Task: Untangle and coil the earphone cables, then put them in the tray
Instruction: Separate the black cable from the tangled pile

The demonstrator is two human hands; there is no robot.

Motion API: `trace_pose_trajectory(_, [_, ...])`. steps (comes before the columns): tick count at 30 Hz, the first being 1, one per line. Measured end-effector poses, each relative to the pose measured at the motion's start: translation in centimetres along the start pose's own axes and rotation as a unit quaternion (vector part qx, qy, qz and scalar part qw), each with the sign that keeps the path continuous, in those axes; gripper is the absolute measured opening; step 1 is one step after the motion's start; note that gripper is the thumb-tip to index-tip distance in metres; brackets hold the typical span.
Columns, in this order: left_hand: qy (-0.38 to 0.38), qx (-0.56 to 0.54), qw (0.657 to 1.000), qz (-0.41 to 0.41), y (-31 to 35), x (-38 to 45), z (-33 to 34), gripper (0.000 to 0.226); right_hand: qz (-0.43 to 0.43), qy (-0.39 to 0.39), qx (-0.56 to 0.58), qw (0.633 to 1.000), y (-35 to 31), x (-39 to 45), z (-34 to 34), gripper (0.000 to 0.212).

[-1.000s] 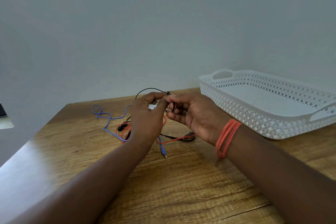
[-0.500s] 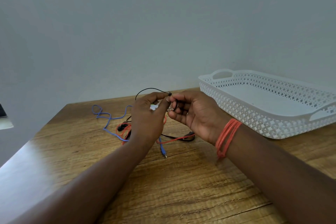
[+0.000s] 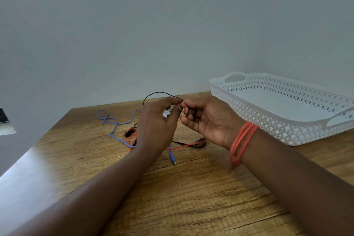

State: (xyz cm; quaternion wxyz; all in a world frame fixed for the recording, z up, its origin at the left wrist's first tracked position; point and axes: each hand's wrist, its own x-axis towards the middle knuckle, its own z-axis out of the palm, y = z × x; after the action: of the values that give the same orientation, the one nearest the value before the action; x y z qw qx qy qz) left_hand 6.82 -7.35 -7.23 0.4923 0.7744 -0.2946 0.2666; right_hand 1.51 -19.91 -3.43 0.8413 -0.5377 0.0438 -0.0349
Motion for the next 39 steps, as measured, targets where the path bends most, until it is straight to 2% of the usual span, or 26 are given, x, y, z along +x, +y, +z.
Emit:
trace_pose_trajectory(3, [0.001, 0.022, 1.000, 0.008, -0.1, 0.1, -0.2, 0.027, 0.003, 0.008, -0.008, 1.000, 0.0, 0.0, -0.1, 0.017])
trace_pose_trajectory(13, [-0.020, -0.012, 0.998, 0.052, 0.1, 0.2, -0.1, 0.020, -0.014, 0.023, 0.030, 0.999, -0.6, 0.1, -0.5, 0.012])
trace_pose_trajectory(18, [-0.076, 0.011, 0.994, 0.073, -0.3, 0.7, -1.0, 0.018, 0.000, -0.020, -0.040, 0.999, -0.7, 0.2, -1.1, 0.010])
trace_pose_trajectory(24, [-0.121, 0.035, 0.991, 0.053, -0.2, 0.8, -1.5, 0.016, -0.003, 0.025, -0.181, 0.983, -0.5, 1.0, -2.0, 0.004])
trace_pose_trajectory(27, [-0.148, -0.032, 0.988, 0.029, 0.7, 0.7, -1.7, 0.011, -0.006, -0.003, -0.165, 0.986, -0.7, 1.1, -2.2, 0.012])
trace_pose_trajectory(32, [-0.210, -0.154, 0.965, -0.026, 2.1, 0.2, -1.9, 0.012, -0.003, -0.036, -0.128, 0.991, -0.5, 1.4, -1.9, 0.009])
trace_pose_trajectory(35, [-0.227, -0.188, 0.955, -0.043, 2.7, -0.2, -1.5, 0.009, -0.050, -0.023, -0.197, 0.979, -0.5, 1.4, -2.2, 0.009])
trace_pose_trajectory(39, [-0.217, -0.238, 0.944, -0.073, 3.1, -0.2, -1.6, 0.014, -0.131, 0.005, -0.226, 0.965, -0.4, 1.4, -2.1, 0.019])
